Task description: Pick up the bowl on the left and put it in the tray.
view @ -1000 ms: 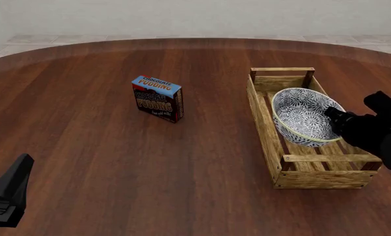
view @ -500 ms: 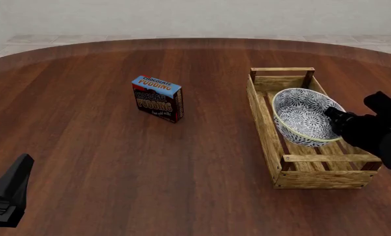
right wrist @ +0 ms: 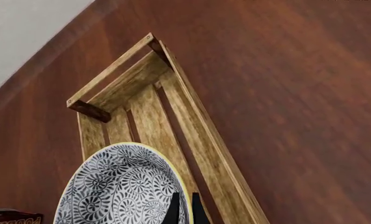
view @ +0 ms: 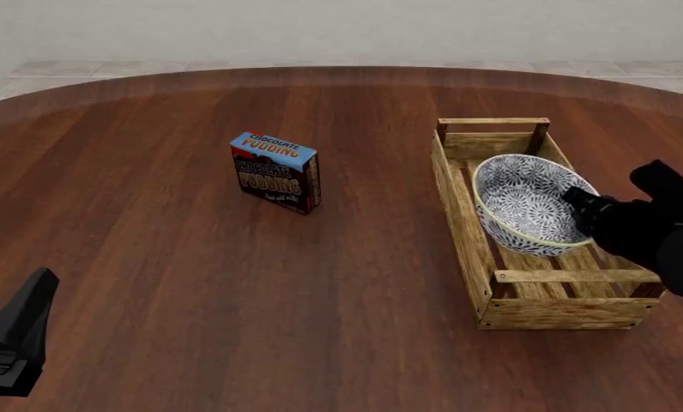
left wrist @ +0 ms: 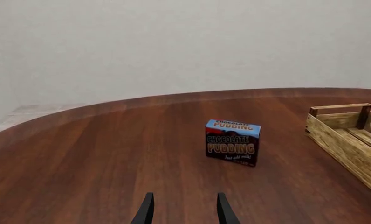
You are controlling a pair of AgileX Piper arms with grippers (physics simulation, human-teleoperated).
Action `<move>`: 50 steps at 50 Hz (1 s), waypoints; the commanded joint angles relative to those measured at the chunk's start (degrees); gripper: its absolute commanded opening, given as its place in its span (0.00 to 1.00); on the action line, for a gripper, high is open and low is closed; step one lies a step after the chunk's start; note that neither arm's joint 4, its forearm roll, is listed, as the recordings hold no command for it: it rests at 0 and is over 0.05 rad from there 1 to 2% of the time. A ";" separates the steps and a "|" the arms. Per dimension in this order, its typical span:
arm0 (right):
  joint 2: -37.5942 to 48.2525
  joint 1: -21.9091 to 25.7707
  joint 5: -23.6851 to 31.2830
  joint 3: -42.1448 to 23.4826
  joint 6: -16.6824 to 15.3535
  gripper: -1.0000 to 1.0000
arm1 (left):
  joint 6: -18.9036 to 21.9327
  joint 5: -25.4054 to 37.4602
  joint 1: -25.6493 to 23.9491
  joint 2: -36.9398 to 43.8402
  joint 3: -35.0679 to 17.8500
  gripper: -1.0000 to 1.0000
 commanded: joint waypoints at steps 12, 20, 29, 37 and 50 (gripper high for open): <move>1.88 0.01 -1.79 0.26 0.98 0.00 | -0.14 0.20 0.18 0.00 0.00 1.00; 2.01 -0.16 -1.85 0.24 0.65 0.00 | -0.14 0.14 0.19 0.00 0.00 1.00; 2.55 -0.30 -2.25 0.27 0.58 0.00 | -0.19 0.23 0.24 0.00 0.00 1.00; 3.01 -0.23 -2.42 0.17 0.68 0.00 | -0.20 0.23 0.28 0.00 0.00 1.00; 2.64 -1.44 -2.19 -0.10 0.01 1.00 | -0.22 0.20 0.24 0.00 0.00 1.00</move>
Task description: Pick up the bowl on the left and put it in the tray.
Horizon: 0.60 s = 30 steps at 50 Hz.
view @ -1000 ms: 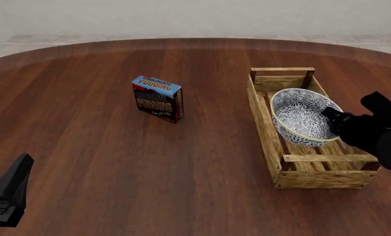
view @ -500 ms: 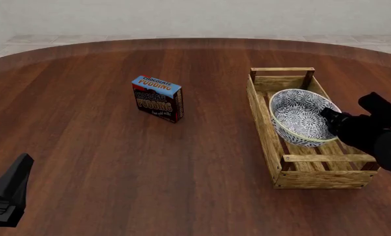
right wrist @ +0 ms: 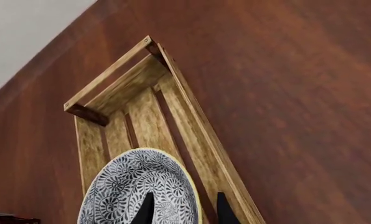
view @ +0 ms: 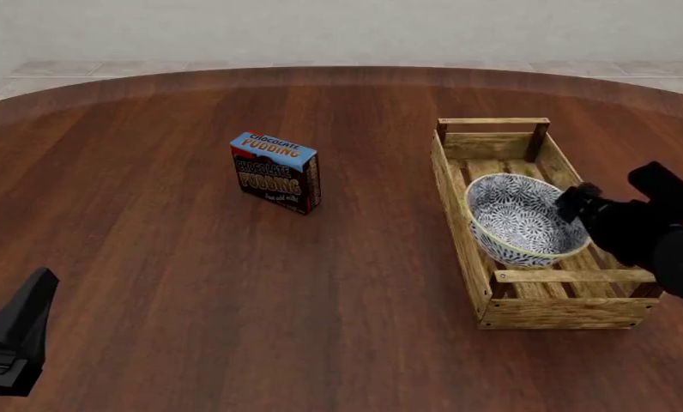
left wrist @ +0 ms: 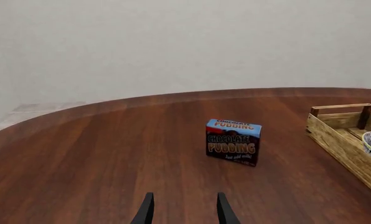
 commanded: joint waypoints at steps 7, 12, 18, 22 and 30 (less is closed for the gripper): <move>0.17 -0.58 0.28 0.42 -0.28 1.00 | 0.04 -0.08 -0.03 0.00 0.00 1.00; -0.18 -0.54 0.58 0.36 -0.44 1.00 | 0.07 -0.22 -0.08 0.00 0.00 1.00; -0.80 -0.52 1.22 0.19 -0.60 1.00 | 0.10 -0.30 -0.15 0.00 0.00 1.00; -1.00 -0.52 1.40 0.13 -0.68 1.00 | 0.17 -0.35 -0.26 0.00 0.00 1.00; -2.66 0.14 2.19 0.56 -0.43 1.00 | 0.25 -0.47 -0.50 0.00 -0.01 1.00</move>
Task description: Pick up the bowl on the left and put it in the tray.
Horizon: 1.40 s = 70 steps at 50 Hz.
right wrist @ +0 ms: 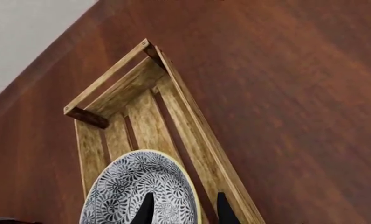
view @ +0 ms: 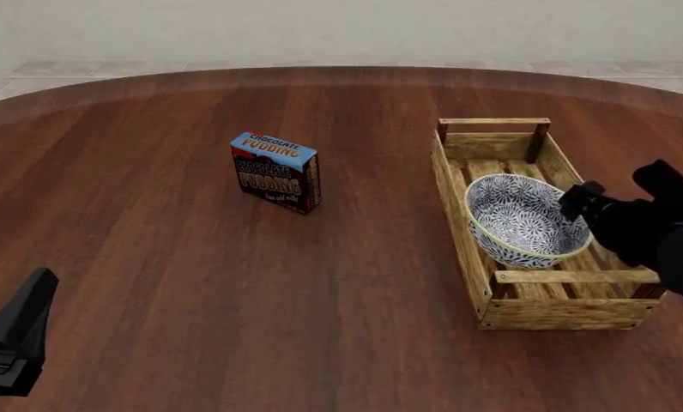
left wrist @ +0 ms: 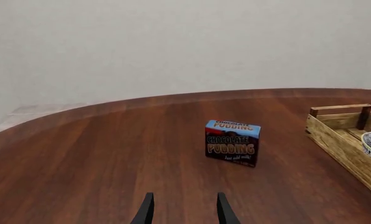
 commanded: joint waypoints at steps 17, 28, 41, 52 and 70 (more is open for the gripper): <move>-11.71 2.39 6.18 2.01 -0.87 1.00 | 0.20 -0.39 -0.42 0.00 -0.01 1.00; -16.73 3.92 8.26 3.24 -0.58 1.00 | 0.10 -0.33 -0.34 0.00 -0.01 1.00; -23.17 5.54 11.72 4.38 -1.41 1.00 | -0.07 0.01 -0.07 0.00 0.00 1.00; -32.93 8.66 18.09 4.69 -1.78 1.00 | -0.12 -0.05 -0.04 0.00 0.00 1.00; -43.49 11.68 26.36 3.41 -3.39 1.00 | 0.05 -0.14 -0.19 0.00 0.00 1.00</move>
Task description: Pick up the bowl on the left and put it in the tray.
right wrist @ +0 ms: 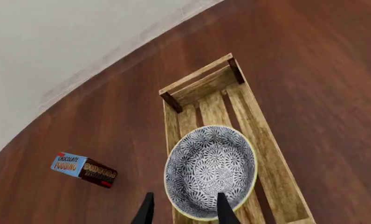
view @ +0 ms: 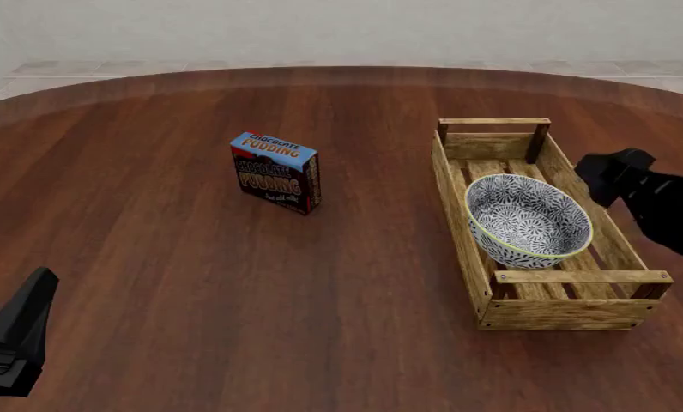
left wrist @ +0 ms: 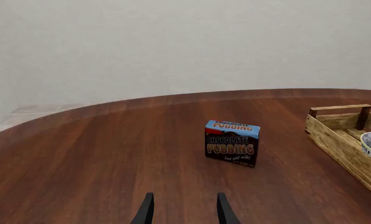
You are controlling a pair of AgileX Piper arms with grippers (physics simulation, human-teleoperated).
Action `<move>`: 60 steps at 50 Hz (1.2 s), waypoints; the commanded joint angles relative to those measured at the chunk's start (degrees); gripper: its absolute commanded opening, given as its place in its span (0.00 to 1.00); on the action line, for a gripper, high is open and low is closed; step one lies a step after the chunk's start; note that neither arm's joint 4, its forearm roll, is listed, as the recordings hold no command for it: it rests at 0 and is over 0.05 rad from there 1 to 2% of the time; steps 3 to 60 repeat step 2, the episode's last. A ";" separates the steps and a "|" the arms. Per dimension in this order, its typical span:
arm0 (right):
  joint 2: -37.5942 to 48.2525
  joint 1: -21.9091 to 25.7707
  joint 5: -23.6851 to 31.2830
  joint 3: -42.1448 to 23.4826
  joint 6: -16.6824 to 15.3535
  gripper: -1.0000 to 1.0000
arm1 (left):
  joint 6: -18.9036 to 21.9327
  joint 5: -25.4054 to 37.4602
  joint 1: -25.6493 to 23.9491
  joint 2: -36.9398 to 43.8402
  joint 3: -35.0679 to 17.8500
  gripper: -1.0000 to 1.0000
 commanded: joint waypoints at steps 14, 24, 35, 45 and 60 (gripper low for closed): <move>-7.51 1.19 5.68 -1.04 -1.86 1.00 | 0.09 -0.07 -0.10 0.00 0.00 1.00; -7.51 1.19 5.68 -1.04 -1.86 1.00 | 0.09 -0.07 -0.10 0.00 0.00 1.00; -7.51 1.19 5.68 -1.04 -1.86 1.00 | 0.09 -0.07 -0.10 0.00 0.00 1.00; -7.51 1.19 5.68 -1.04 -1.86 1.00 | 0.09 -0.07 -0.10 0.00 0.00 1.00; -7.51 1.19 5.68 -1.04 -1.86 1.00 | 0.09 -0.07 -0.10 0.00 0.00 1.00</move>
